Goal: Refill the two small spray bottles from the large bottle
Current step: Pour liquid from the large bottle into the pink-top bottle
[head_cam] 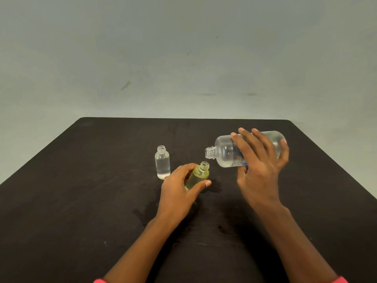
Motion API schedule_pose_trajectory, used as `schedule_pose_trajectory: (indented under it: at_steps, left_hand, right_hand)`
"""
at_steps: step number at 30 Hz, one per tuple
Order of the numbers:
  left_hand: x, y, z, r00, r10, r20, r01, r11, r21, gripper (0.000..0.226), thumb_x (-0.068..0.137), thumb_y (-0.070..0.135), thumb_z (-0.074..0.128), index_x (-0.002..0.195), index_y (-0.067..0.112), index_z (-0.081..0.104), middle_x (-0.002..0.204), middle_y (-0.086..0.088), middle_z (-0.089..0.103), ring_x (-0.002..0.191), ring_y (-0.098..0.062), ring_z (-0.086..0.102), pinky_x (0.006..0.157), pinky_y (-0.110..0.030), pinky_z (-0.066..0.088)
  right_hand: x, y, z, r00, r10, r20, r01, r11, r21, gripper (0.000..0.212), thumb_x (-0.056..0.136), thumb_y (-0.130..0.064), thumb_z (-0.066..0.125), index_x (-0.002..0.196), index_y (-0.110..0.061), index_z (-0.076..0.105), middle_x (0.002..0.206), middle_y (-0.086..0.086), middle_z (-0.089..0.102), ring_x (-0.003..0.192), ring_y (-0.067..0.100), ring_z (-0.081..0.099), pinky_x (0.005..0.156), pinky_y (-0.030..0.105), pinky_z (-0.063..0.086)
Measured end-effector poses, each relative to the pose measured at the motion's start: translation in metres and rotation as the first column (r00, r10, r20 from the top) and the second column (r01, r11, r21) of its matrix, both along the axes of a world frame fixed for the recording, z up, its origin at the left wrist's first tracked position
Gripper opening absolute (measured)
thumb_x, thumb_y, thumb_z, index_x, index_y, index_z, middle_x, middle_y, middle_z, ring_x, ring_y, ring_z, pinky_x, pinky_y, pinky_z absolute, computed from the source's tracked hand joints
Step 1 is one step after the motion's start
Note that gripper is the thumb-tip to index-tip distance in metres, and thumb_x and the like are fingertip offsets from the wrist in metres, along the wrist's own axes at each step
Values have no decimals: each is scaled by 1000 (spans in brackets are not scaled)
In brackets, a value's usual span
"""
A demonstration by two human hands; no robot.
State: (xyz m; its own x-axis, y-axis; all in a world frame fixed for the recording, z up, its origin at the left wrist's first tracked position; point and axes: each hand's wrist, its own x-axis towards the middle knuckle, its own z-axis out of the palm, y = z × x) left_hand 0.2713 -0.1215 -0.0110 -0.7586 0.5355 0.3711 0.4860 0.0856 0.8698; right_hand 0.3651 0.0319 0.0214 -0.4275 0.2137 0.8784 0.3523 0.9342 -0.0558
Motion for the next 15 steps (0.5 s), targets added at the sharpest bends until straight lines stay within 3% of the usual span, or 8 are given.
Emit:
schedule_pose_trajectory:
  at_steps: [15]
  left_hand:
    - [0,-1,2,1000,-8,-12,7,1000,-3,31,72,30,79,97,38,63,94,14,68,91,-1,62,84,-25,52]
  right_hand:
    - [0,0,1,1000,3,-2,-3,1000,4,81,62,13,72,130,-25,49,134,-2,56,130,20,44,112,56,11]
